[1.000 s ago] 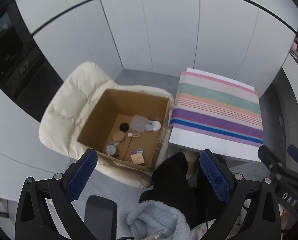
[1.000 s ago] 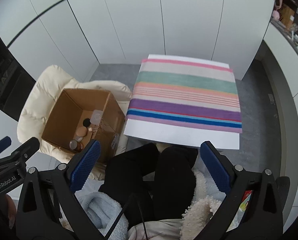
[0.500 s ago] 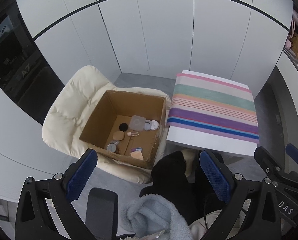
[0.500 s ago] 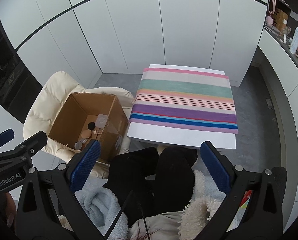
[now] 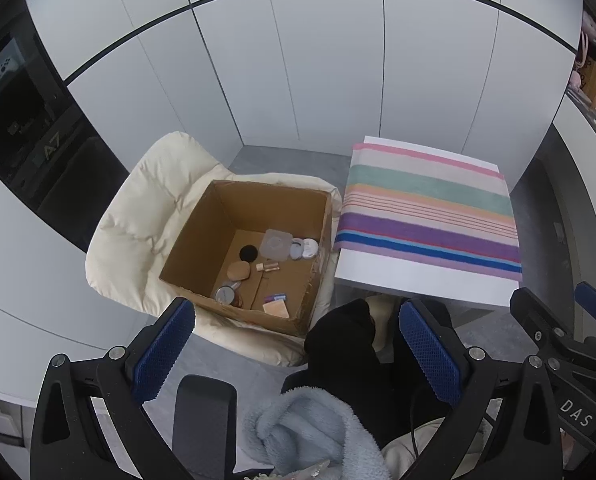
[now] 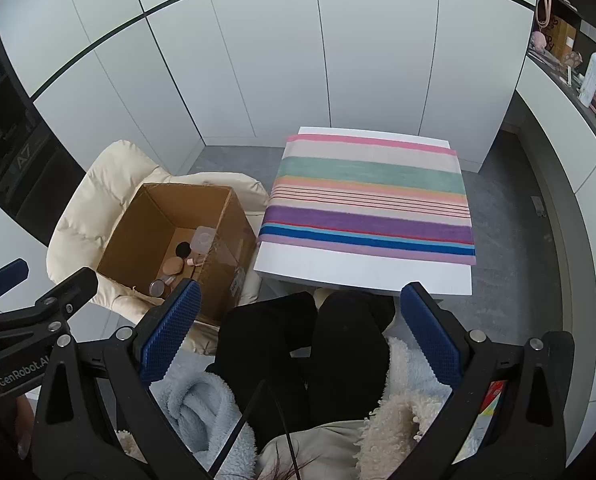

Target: Organize objects

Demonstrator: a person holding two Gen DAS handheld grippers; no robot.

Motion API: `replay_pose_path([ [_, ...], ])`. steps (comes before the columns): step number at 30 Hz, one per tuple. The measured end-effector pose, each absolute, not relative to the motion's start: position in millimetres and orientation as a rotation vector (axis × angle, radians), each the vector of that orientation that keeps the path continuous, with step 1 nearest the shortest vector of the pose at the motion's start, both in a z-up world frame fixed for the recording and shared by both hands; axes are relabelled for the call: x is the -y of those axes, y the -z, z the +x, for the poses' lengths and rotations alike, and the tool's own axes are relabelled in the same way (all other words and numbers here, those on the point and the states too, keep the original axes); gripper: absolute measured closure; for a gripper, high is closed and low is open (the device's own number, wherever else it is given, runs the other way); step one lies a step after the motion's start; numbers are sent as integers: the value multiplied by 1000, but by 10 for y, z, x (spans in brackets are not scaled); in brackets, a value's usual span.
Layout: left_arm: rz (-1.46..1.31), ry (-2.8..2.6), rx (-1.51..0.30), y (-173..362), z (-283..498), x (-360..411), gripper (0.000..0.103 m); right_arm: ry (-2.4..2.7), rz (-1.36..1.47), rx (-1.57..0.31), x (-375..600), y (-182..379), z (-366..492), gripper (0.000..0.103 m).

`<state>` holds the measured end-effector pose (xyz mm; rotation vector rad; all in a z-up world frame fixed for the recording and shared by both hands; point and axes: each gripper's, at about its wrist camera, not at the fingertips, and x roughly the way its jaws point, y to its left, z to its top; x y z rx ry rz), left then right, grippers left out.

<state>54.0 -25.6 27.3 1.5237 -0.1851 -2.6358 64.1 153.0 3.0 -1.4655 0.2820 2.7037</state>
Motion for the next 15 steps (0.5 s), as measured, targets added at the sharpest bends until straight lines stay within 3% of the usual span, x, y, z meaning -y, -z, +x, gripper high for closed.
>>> replay_pose_path([
  [15,1523,2638,163,-267,539,283,0,-2708,-1463,-262,-1484,-2,631,2],
])
